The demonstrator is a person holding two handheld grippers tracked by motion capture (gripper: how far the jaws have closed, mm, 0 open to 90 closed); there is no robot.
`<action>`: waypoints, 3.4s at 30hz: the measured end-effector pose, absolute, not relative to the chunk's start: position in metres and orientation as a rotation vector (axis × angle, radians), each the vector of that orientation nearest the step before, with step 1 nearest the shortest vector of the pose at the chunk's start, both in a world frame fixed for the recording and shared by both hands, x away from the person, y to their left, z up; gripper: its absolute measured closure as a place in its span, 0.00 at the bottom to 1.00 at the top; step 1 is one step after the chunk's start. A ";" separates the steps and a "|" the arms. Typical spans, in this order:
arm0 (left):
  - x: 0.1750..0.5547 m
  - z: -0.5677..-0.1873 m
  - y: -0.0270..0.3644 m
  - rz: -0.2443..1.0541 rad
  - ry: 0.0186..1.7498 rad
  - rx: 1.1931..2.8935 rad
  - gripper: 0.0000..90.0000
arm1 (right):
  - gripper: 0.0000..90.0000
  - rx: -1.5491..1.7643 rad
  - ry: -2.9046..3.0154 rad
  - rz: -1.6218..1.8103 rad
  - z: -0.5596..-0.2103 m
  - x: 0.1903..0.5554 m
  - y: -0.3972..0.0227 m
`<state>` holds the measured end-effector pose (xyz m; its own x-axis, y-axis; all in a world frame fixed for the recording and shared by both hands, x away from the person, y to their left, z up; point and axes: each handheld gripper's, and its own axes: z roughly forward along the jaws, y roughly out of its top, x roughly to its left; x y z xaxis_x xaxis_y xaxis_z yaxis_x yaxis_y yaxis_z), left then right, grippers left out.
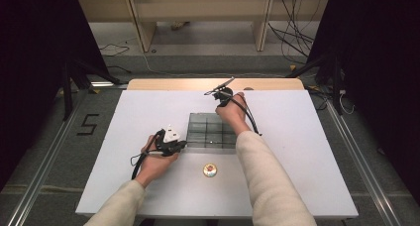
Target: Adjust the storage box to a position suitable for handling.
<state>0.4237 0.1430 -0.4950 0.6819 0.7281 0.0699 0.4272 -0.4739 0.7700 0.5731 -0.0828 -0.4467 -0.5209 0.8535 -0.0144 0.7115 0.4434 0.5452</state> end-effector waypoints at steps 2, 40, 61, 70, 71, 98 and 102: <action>0.423 -0.495 0.143 0.501 0.877 2.141 0.99 | 1.00 1.330 2.426 0.701 -0.447 0.573 -0.083; 0.401 -0.485 0.143 0.494 0.835 2.150 0.99 | 0.93 1.317 2.417 0.672 -0.437 0.536 -0.086; 0.372 -0.478 0.163 0.480 0.856 2.024 0.66 | 0.55 1.368 2.203 0.987 -0.436 0.445 -0.204; 0.357 -0.481 0.170 0.456 0.884 2.005 0.54 | 0.55 1.329 2.176 1.066 -0.456 0.398 -0.220; 0.356 -0.481 0.170 0.454 0.886 2.005 0.54 | 0.55 1.329 2.176 1.066 -0.456 0.398 -0.220; 0.340 -0.483 0.174 0.462 0.872 2.030 0.46 | 0.45 1.187 2.189 1.168 -0.480 0.331 -0.222; 0.340 -0.483 0.173 0.464 0.873 2.033 0.46 | 0.44 1.187 2.189 1.166 -0.480 0.331 -0.223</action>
